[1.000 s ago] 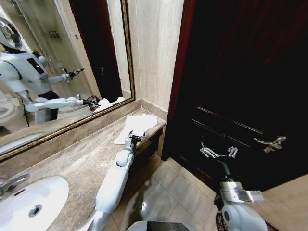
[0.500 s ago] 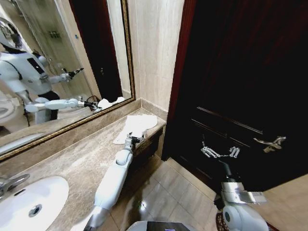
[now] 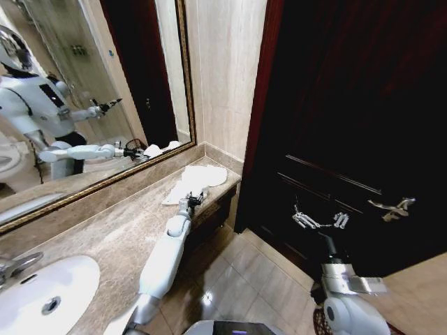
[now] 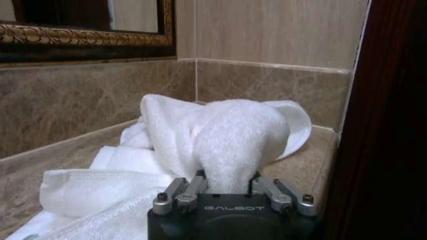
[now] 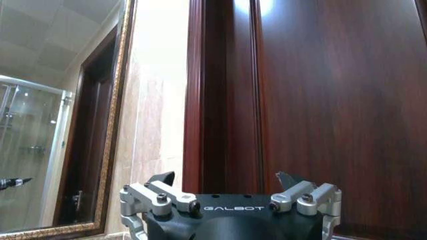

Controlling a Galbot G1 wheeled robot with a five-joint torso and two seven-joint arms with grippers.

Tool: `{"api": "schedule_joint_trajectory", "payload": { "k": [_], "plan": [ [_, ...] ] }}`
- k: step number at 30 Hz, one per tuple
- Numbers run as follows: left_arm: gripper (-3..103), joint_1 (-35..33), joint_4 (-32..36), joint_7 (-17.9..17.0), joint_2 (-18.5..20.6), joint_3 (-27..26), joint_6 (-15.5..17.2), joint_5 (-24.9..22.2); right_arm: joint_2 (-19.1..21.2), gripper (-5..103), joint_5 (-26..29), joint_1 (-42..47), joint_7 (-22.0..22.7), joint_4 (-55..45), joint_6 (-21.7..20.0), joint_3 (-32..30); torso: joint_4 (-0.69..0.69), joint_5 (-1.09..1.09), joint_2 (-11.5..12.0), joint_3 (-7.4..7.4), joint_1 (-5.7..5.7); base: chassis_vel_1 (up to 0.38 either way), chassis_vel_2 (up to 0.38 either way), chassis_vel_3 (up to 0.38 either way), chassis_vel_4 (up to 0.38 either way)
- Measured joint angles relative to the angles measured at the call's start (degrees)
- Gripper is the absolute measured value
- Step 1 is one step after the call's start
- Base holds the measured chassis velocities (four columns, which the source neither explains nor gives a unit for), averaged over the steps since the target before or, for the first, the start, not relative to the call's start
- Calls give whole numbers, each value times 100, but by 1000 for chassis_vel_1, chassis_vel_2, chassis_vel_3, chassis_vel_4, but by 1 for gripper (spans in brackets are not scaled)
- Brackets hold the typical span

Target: Discard the used towel into the hamper.

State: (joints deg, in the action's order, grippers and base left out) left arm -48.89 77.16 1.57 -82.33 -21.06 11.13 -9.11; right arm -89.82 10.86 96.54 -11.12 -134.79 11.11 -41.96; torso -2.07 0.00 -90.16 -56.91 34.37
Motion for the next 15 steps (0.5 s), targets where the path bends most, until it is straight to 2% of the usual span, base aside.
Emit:
{"api": "schedule_joint_trajectory", "payload": {
  "k": [2, 5, 9, 15],
  "plan": [
    [31, -12, 14, 3, -3, -11, -1, -27, 1, 100, 0, -3, -17, 5, 4, 5, 0, 0, 0, 0, 0, 0, 0, 0, 0],
    [17, -55, 29, 15, 0, -52, -50, -86, 11, 100, 16, -12, -91, 12, 12, -3, 0, 0, 0, 0, 0, 0, 0, 0, 0],
    [10, -153, 108, 48, 7, -108, -127, -151, 11, 100, 30, -10, -118, 5, 18, -5, 0, 0, 0, 0, 0, 0, 0, 0, 0],
    [10, -328, 374, 2, 12, -172, -242, -432, -2, 100, 34, -10, -153, -18, 38, 8, 0, 0, 0, 0, 0, 0, 0, 0, 0]
  ]
}}
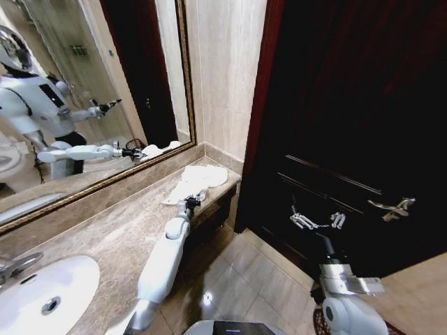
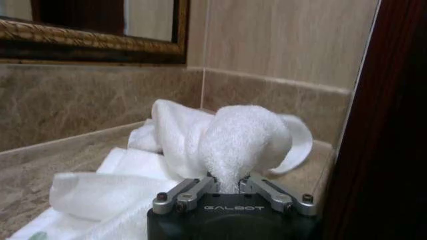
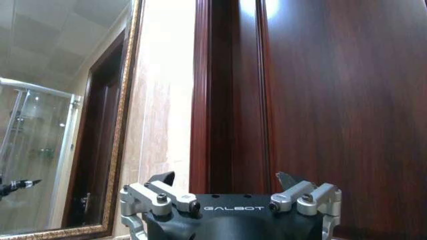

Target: Discard the used towel into the hamper.

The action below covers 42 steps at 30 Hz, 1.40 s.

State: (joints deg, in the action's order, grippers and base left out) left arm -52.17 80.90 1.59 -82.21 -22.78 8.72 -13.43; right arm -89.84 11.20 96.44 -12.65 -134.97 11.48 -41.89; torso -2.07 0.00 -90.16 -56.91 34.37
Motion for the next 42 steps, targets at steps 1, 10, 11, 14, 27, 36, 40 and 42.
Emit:
{"api": "schedule_joint_trajectory", "payload": {
  "k": [1, 10, 11, 14, 27, 36, 40, 42],
  "plan": [
    [10, -55, 80, -1, 1, -23, -50, -49, -1, 100, 1, 0, -7, -5, 8, 4, 0, 0, 0, 0, 0, 0, 0, 0, 0],
    [10, -636, 934, 57, -54, -271, -324, -266, 69, 100, 157, -12, -79, -75, 25, -24, 0, 0, 0, 0, 0, 0, 0, 0, 0],
    [10, -764, 1113, 105, -76, -323, -377, -261, 78, 100, 179, -19, -70, -86, 23, -22, 0, 0, 0, 0, 0, 0, 0, 0, 0],
    [10, -1066, 1565, 197, -104, -424, -444, -226, 88, 100, 211, -14, -44, -120, 0, 0, 0, 0, 0, 0, 0, 0, 0, 0, 0],
    [10, -2231, 3374, 317, 12, -758, -665, 140, 182, 100, 419, -29, 100, -282, -67, 46, 0, 0, 0, 1, -1, 0, 0, 0, 0],
    [10, -2919, 4412, 441, -197, -943, -680, 381, 186, 100, 526, -76, 225, -347, -7, 93, 0, -1, 0, 1, -1, 0, 0, 0, 0],
    [10, -3251, 4937, 515, -396, -992, -686, 478, 193, 100, 571, -89, 260, -391, 7, 93, 0, -1, 0, 1, -1, 0, 0, 0, 0],
    [10, -3529, 5320, 550, -520, -999, -698, 539, 196, 100, 586, -75, 263, -400, 33, 94, -1, -1, -1, 1, -1, 0, 0, 0, 0]
  ]
}}
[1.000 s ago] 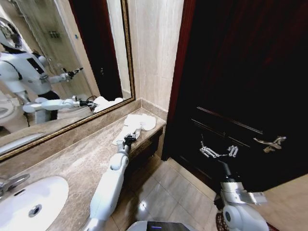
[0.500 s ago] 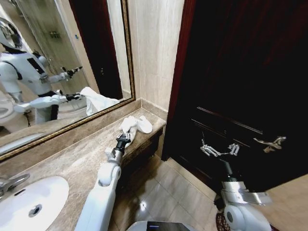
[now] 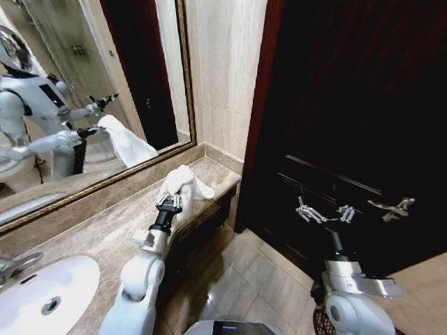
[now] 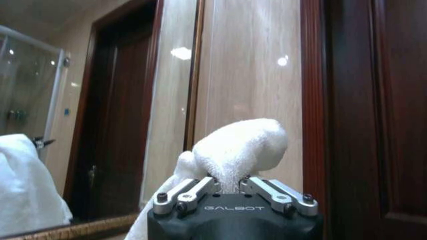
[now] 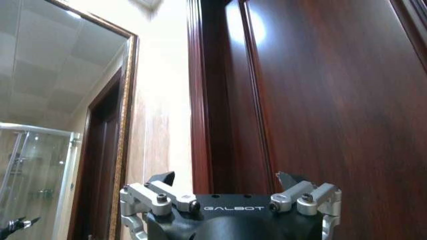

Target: Discard the used towel into the hamper.

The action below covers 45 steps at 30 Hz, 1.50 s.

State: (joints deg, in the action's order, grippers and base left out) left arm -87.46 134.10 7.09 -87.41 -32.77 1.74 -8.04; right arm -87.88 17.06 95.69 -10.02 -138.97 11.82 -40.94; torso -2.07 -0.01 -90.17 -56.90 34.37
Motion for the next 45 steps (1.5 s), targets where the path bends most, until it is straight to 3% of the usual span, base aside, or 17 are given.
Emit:
{"api": "schedule_joint_trajectory", "payload": {
  "k": [12, 26, 30, 45],
  "plan": [
    [10, -802, 963, 54, -290, 48, -22, 75, 15, 100, 105, 65, -2, -86, 10, -23, 0, 1, 0, 0, 0, 0, 0, 0, 0],
    [10, -952, 953, 136, -143, -11, -35, 285, 66, 100, 174, 60, -32, -109, -31, -66, 0, 1, 0, 0, 1, 0, 0, 0, 0],
    [10, -976, 854, 200, -261, 138, -196, 492, 53, 100, 178, 56, -19, -117, -43, -53, 0, 1, 0, -1, 1, -26, -22, -20, -31],
    [10, -862, 723, 276, -239, 131, -189, 426, 35, 100, 140, 81, 58, -131, -63, -71, 0, 1, 1, -1, 1, -83, -87, -80, -85]
  ]
}}
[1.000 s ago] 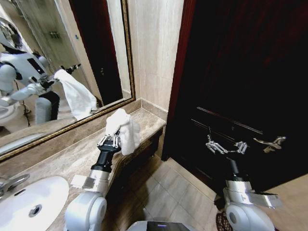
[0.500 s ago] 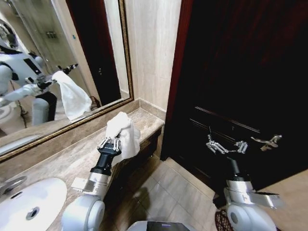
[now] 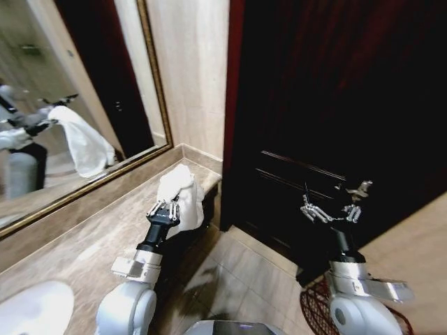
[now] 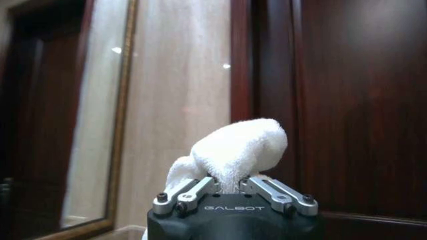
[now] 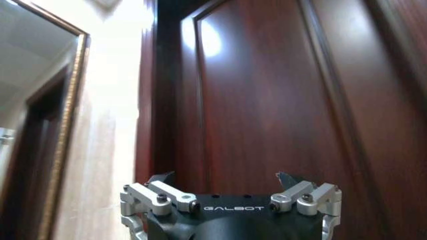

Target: Discard the used towel into the hamper.

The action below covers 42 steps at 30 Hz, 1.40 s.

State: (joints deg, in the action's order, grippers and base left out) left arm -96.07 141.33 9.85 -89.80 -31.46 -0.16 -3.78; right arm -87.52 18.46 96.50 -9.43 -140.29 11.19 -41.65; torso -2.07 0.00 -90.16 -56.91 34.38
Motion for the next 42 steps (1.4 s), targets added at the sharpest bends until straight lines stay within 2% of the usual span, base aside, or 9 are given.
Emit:
{"api": "schedule_joint_trajectory", "payload": {
  "k": [22, 42],
  "plan": [
    [10, 121, -184, 77, 99, -13, -1, -193, -57, 100, 11, 9, 253, 46, 35, 58, 1, -1, 0, 0, 0, -120, -125, -123, -129],
    [10, 174, -268, 136, 162, 12, -5, -314, 31, 100, 8, 7, 243, 48, -14, 9, 0, 0, -1, 0, -1, -127, -124, -128, -125]
  ]
}}
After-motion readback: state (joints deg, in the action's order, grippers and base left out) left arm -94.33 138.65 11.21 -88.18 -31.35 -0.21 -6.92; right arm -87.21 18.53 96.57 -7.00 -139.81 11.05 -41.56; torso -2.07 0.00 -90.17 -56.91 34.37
